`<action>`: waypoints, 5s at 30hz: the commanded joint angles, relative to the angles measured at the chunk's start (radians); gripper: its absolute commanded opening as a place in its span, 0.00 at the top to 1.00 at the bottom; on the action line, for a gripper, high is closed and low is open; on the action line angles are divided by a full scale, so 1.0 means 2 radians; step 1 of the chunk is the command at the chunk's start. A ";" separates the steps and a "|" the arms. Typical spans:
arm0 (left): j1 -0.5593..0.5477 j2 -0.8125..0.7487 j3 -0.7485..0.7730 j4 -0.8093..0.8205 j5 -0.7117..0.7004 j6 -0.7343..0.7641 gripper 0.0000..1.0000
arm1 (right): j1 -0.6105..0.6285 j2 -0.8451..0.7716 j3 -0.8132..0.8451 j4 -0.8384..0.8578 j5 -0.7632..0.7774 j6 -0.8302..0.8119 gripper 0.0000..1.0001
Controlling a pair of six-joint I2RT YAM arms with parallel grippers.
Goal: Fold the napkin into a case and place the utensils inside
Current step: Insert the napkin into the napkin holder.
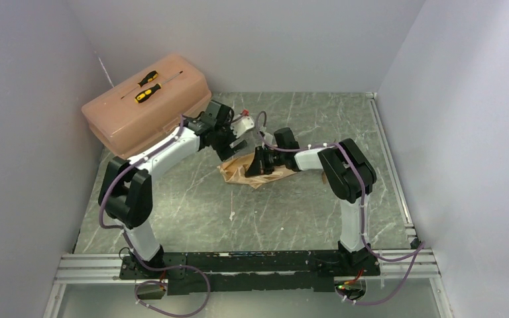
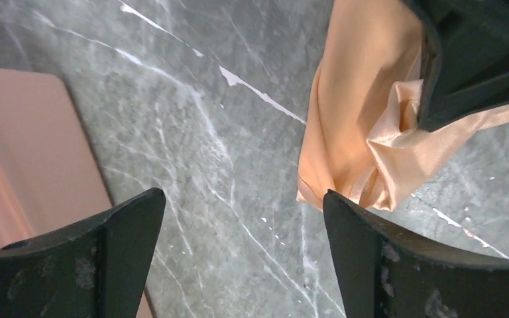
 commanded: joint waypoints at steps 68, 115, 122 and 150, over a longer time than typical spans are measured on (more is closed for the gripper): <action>-0.065 0.027 -0.031 0.026 -0.012 -0.077 0.97 | -0.013 0.059 0.167 -0.195 -0.022 0.093 1.00; -0.065 0.032 -0.045 0.024 0.036 -0.023 0.92 | -0.009 0.156 0.202 -0.117 -0.005 0.179 1.00; -0.082 0.030 -0.067 0.025 0.048 0.019 0.93 | -0.009 0.185 0.237 -0.096 -0.043 0.157 0.93; -0.088 0.090 -0.131 0.046 -0.038 0.091 0.97 | -0.148 -0.065 0.108 -0.080 0.036 0.037 0.62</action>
